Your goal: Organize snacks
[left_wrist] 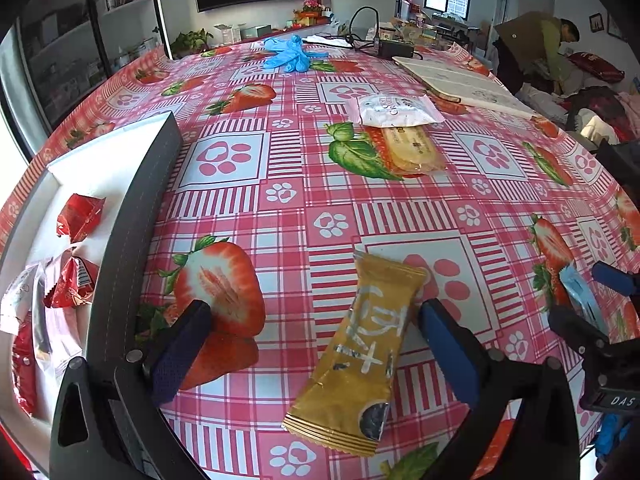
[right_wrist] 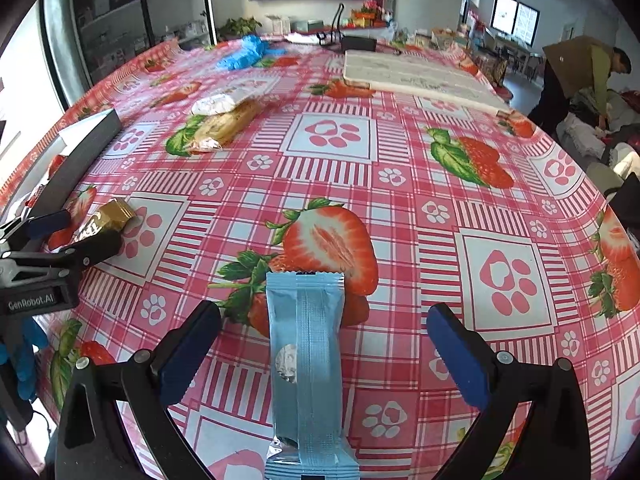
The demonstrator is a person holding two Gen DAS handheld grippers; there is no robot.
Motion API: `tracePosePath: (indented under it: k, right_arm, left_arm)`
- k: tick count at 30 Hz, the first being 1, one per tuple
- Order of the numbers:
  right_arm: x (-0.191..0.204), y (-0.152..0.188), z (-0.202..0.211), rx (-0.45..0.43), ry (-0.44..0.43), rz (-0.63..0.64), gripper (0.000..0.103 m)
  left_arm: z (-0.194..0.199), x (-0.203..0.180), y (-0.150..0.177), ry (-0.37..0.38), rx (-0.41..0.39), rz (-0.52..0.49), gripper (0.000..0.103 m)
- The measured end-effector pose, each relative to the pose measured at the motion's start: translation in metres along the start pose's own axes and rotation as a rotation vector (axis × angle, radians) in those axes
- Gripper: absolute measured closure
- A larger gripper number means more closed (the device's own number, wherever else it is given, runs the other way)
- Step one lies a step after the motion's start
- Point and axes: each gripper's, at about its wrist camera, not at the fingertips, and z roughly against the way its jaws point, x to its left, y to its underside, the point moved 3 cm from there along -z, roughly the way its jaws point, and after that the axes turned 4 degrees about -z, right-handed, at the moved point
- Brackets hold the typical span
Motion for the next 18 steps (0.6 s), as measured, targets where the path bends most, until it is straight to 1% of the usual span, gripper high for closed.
tracePosePath:
  k: [3, 9, 18]
  right_arm:
    - [0.0002, 0.0025, 0.0012, -0.025, -0.001, -0.001, 0.000]
    - [0.0004, 0.0046, 0.0025, -0.041, 0.000, 0.001, 0.000]
    - [0.0004, 0.0048, 0.0027, -0.041, 0.000, 0.001, 0.000]
  left_arm:
    - [0.0001, 0.0002, 0.0000, 0.000, 0.000, 0.000, 0.000]
    - [0.0001, 0.0005, 0.0002, 0.000, 0.001, 0.000, 0.000]
    - [0.0001, 0.0007, 0.0003, 0.000, 0.000, -0.001, 0.000]
